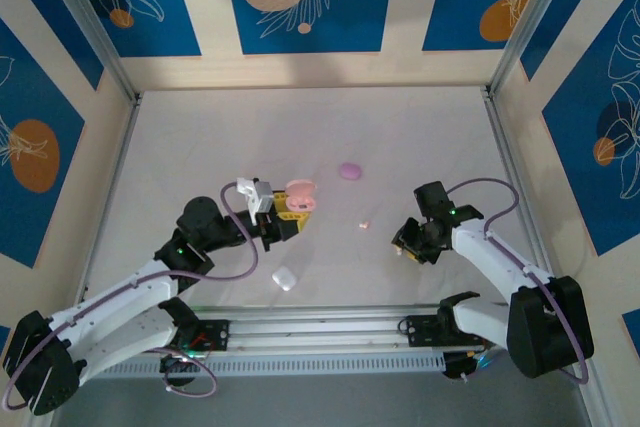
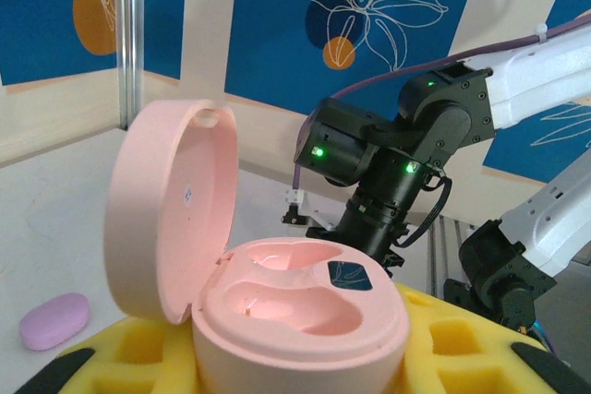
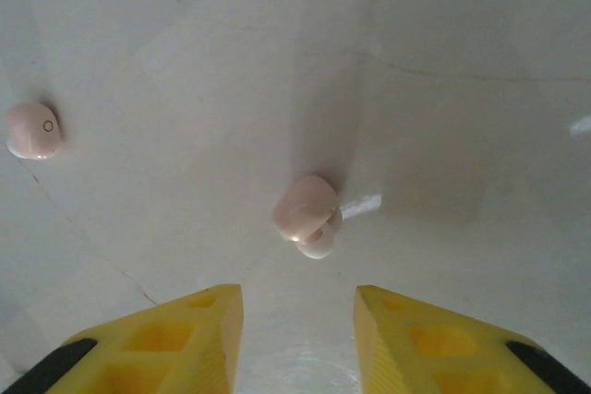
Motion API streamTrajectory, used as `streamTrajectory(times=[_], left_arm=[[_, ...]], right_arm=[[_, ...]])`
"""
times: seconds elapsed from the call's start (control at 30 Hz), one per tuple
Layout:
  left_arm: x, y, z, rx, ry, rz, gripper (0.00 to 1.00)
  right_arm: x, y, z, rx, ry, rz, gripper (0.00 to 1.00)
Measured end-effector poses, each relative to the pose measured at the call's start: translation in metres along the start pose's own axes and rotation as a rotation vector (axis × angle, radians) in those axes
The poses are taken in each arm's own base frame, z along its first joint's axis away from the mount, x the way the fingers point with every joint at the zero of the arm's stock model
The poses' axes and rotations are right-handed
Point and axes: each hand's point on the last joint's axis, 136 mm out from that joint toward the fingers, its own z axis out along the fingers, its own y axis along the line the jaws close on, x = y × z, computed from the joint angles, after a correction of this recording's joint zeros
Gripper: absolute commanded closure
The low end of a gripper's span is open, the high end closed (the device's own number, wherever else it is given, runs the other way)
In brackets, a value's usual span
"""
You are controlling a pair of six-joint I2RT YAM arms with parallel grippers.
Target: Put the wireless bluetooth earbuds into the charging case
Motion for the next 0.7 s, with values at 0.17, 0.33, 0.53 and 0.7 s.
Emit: streamTrajectory(times=[0.17, 0.33, 0.53, 0.7], left_arm=[[0.0, 0.0, 0.0, 0.0, 0.0, 0.0, 0.68], [0.0, 0.0, 0.0, 0.0, 0.0, 0.0, 0.68], [0.0, 0.0, 0.0, 0.0, 0.001, 0.0, 0.68], [0.0, 0.0, 0.0, 0.0, 0.001, 0.0, 0.68]], right_arm=[[-0.004, -0.001, 0.009, 0.023, 0.009, -0.004, 0.59], [-0.008, -0.004, 0.019, 0.056, 0.025, -0.023, 0.6], [-0.013, 0.0, 0.025, 0.062, 0.032, -0.053, 0.65], [-0.018, 0.006, 0.025, 0.058, 0.028, -0.078, 0.68]])
